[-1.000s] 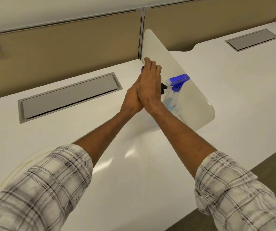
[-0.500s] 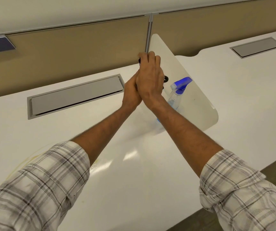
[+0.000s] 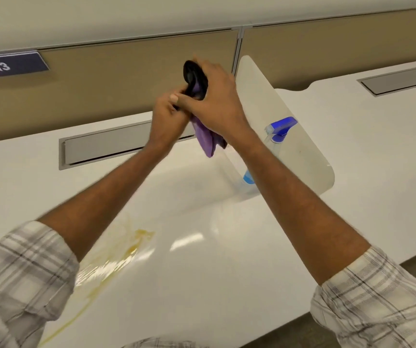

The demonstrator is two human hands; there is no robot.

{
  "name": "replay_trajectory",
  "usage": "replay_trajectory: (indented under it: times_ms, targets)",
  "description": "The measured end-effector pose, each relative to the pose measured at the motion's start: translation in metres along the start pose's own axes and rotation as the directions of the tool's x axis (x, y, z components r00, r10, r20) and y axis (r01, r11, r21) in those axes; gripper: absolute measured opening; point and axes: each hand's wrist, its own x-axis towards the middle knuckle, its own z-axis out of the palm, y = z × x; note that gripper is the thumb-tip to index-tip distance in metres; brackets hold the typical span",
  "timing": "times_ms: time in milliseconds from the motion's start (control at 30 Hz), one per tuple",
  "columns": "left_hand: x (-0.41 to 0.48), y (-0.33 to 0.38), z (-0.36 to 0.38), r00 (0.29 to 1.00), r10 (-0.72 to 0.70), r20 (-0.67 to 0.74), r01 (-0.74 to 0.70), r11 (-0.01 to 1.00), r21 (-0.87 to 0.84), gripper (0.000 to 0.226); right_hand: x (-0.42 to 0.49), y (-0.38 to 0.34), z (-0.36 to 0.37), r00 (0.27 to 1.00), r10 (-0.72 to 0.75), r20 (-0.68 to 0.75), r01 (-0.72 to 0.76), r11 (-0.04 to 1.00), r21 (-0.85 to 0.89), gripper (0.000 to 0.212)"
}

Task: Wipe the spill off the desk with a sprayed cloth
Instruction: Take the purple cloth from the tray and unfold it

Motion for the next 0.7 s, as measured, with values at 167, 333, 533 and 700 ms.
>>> replay_trajectory:
  times_ms: [167,333,533,700]
  targets:
    - [-0.011,0.025,-0.072,0.96,-0.046,0.276,-0.017,0.974,0.224,0.021,-0.035,0.001,0.007,0.966,0.012,0.258,-0.135,0.874,0.468,0.088]
    - [-0.03,0.053,-0.147,0.802,-0.286,0.525,0.043,0.903,0.427,0.02,-0.07,-0.005,0.035,0.91,0.122,0.396,-0.344,0.756,0.557,0.079]
    - [-0.074,0.063,-0.234,0.803,-0.385,0.455,0.167,0.878,0.448,0.038,-0.105,-0.041,0.047,0.8,0.055,0.597,-0.479,0.658,0.581,0.074]
    - [-0.177,0.015,-0.214,0.905,-0.391,0.167,0.425,0.839,-0.339,0.045,-0.117,-0.096,0.044,0.789,0.018,0.615,-0.465,0.671,0.577,0.062]
